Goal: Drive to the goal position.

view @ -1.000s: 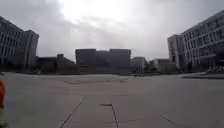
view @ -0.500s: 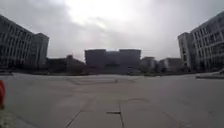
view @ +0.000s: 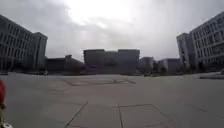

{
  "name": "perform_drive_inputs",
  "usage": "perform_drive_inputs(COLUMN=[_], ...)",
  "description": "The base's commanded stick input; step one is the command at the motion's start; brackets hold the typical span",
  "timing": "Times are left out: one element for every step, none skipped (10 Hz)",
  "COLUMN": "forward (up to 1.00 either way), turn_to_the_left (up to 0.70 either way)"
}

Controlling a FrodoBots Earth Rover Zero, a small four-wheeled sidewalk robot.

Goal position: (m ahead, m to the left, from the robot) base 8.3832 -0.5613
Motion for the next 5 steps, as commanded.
perform_drive_inputs(forward=[1.00,1.00,1.00,1.00,1.00], turn_to_the_left=[0.00,0.00,0.00,0.00,0.00])
